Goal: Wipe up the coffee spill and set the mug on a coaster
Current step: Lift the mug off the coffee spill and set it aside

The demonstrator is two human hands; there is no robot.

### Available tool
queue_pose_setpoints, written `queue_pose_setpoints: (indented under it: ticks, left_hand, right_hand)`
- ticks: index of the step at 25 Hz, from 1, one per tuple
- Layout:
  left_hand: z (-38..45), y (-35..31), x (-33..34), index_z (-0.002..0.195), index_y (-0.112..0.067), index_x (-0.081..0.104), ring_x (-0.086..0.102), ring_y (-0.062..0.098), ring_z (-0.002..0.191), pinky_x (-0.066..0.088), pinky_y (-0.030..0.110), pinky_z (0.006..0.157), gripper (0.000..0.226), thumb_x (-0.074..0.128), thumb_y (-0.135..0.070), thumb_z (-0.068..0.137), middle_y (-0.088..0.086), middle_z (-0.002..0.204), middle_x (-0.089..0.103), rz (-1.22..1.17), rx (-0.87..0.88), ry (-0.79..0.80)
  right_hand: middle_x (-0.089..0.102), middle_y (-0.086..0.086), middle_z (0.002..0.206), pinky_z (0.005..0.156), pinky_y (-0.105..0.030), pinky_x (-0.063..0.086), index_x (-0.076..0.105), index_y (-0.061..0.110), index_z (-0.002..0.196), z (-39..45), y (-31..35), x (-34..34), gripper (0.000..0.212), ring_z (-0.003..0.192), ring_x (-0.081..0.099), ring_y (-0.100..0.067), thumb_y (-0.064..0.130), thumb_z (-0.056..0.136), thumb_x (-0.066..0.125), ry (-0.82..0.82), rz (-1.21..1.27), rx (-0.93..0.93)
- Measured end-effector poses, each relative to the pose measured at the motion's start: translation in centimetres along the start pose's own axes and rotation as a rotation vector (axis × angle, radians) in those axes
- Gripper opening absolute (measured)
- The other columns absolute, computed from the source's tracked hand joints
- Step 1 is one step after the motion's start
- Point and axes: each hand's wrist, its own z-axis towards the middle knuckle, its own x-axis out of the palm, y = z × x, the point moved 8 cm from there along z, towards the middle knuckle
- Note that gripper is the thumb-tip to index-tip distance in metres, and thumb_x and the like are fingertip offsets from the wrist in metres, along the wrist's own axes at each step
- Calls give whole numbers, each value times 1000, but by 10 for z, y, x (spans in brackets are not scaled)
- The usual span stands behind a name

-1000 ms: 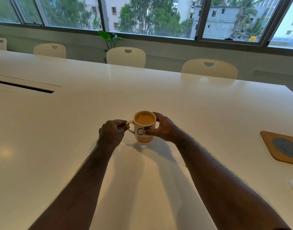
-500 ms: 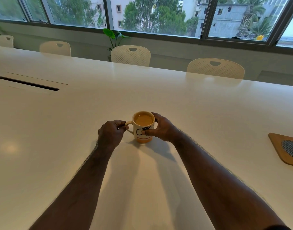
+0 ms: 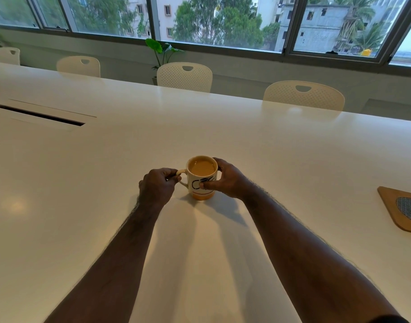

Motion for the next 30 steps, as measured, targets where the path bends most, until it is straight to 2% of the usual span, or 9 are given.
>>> queue_pose_setpoints:
  ticks: [6,9,11,14,17,19,21,24,30]
  left_hand:
    - [-1,1,1,110,-18,72,67,24,96,54,48,87,25,69,-28,87,2,104,74,-22,-55,30]
    - [-4,-3,-1,126,-19,62,64,25,106,52,49,93,39,65,-24,88,1,123,67,-44,-71,33]
    - [-7,-6,-4,133,-22,56,60,25,112,47,51,99,48,60,-25,85,1,134,60,-36,-58,8]
    - [-15,-25,-11,136,-23,52,50,28,126,38,54,106,53,53,-28,82,4,142,52,7,18,-46]
    - [-27,-56,-11,138,-21,49,44,26,131,31,49,106,57,47,-33,83,3,144,49,42,161,-105]
    - [-35,-78,-4,142,-19,44,40,26,135,29,49,109,60,44,-39,85,5,147,46,67,275,-107]
    - [-42,-99,7,146,-19,38,32,27,142,22,52,115,64,41,-43,87,6,152,40,101,354,-84]
    - [-57,-131,28,150,-21,32,18,25,148,7,50,120,65,36,-47,90,3,159,28,155,468,-26]
    - [-97,-170,99,155,-28,-3,-19,18,148,-15,41,117,74,17,-61,91,-2,162,-16,253,626,260]
  right_hand:
    - [49,-4,138,102,-38,44,39,16,140,-4,3,0,82,128,45,-21,23,71,83,41,32,32]
    - [28,-5,155,111,-40,34,20,16,150,-8,-3,0,98,141,28,-23,20,74,82,102,-35,90]
    - [19,-5,159,114,-42,29,10,19,153,-13,-12,-6,104,144,21,-24,19,76,80,86,-113,148]
    - [18,-6,159,111,-37,31,7,19,153,-26,-23,-18,96,144,24,-24,18,82,72,-17,-202,207]
    - [15,-5,160,111,-44,34,6,23,153,-47,-35,-28,90,144,24,-25,33,86,66,-115,-303,253]
    - [9,-2,161,114,-45,22,4,22,153,-66,-39,-31,87,147,12,-24,43,89,60,-136,-399,241]
    - [4,-1,161,115,-39,9,2,19,153,-84,-39,-35,85,147,-1,-19,50,92,52,-167,-483,211]
    - [1,0,161,110,-32,-1,0,18,153,-112,-43,-45,81,146,-9,-16,59,94,37,-237,-571,198]
    - [-11,2,160,115,-37,-2,-8,19,152,-173,-68,-69,84,143,-20,-16,70,90,14,-283,-659,349]
